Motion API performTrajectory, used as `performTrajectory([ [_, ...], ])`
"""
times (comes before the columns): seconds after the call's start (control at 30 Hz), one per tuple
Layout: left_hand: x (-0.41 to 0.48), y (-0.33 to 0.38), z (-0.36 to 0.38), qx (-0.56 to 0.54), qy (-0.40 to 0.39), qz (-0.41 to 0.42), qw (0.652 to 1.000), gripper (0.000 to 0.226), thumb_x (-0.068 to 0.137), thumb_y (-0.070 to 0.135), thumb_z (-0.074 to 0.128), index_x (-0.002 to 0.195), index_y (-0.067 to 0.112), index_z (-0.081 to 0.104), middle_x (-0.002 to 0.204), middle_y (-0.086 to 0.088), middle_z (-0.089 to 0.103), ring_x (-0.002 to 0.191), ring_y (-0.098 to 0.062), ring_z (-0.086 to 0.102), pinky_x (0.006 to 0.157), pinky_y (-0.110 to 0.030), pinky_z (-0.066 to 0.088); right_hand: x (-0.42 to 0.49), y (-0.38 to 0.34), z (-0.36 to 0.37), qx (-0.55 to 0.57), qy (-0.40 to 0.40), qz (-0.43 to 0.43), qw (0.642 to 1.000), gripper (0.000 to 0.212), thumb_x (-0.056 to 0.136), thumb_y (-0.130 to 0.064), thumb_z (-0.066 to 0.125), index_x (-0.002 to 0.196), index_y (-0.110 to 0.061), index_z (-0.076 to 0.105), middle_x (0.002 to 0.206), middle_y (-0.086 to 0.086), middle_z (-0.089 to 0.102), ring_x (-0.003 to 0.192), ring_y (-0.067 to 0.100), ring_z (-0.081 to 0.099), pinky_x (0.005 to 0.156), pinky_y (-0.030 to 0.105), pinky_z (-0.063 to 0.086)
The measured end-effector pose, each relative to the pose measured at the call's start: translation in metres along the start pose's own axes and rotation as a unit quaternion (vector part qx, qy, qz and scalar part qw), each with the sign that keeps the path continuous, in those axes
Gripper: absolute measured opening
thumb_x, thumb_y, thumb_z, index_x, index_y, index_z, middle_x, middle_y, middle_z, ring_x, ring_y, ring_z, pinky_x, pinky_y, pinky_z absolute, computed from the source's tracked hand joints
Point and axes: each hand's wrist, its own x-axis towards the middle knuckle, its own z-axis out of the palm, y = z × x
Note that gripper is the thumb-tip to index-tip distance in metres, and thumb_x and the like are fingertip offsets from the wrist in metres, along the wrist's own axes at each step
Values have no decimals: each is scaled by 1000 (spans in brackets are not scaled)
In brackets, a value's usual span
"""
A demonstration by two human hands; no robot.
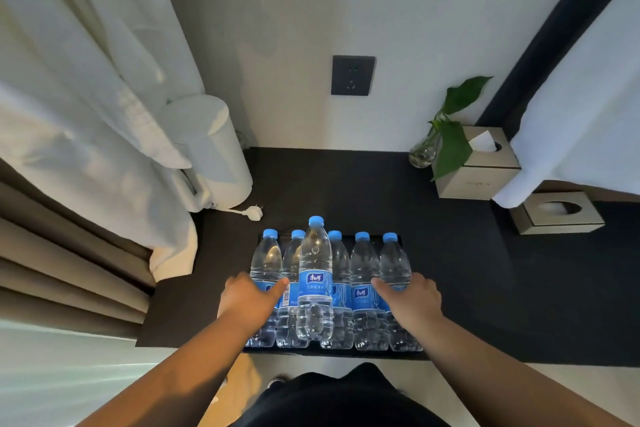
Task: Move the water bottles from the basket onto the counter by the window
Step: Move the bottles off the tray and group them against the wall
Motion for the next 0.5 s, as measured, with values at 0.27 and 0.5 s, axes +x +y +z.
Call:
performTrajectory([
  [0.27, 18, -14, -9, -34, -67, 72, 995, 60, 78, 76, 62, 108, 24, 57, 105, 0, 64, 86, -17, 68, 73, -35, 58, 0, -13, -2, 16, 16, 21, 1000, 103, 70, -82, 65, 143, -12, 44, 138, 12, 45, 128, 33, 47, 100, 46, 46],
  [0.5, 49, -12, -22, -17, -62, 176, 982, 54, 88, 68, 58, 91, 15, 65, 85, -3, 69, 77, -20, 68, 64, -29, 45, -13, -46, 6, -100, 97, -44, 989, 92, 83, -73, 57, 154, -21, 29, 152, 10, 30, 137, 32, 31, 107, 47, 40],
])
